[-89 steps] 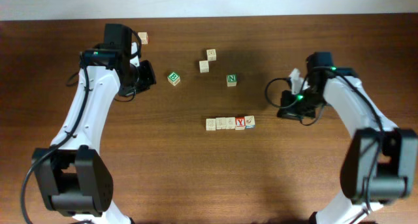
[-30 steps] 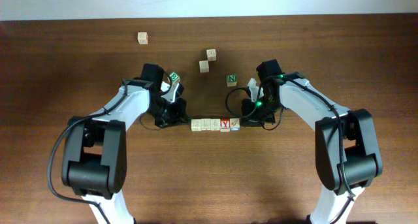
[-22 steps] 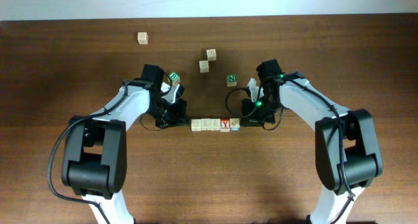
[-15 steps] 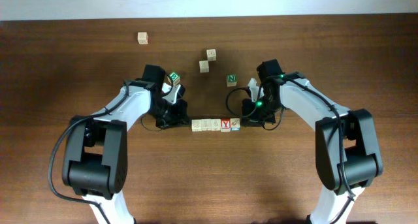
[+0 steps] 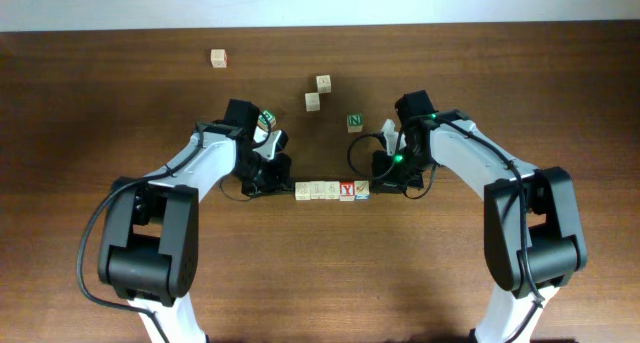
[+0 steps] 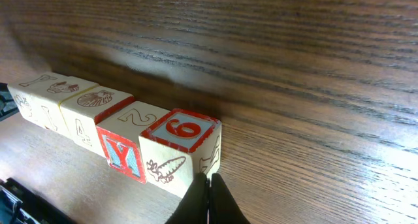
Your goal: Rotate 5 blocks
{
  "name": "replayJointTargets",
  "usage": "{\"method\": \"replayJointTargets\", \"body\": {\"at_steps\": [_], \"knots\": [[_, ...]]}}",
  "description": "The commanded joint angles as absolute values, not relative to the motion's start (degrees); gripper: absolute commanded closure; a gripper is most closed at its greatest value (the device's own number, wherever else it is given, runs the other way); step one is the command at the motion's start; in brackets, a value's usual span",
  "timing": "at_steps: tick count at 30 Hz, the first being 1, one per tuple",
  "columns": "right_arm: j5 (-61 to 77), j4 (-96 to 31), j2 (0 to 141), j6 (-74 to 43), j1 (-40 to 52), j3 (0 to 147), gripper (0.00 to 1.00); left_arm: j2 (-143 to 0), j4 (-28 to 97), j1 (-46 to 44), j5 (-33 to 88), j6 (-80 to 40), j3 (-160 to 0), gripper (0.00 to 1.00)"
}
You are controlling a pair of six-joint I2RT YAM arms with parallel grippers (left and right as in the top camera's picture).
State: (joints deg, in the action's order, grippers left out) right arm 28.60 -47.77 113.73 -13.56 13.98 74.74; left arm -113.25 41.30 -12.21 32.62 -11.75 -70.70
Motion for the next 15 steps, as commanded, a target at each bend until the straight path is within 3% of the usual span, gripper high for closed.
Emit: {"method": "replayJointTargets", "body": {"at_steps": [1, 15], "knots": [[34.63, -47.27, 114.39, -12.21, 14.17, 74.24, 0.96, -113.56, 40.93, -12.97, 33.23, -11.27, -70.41, 1.0], [49.17, -44.62, 114.39, -9.87, 14.17, 74.26, 0.95, -113.56, 40.93, -12.97, 33.23, -12.12, -70.41, 1.0]]}}
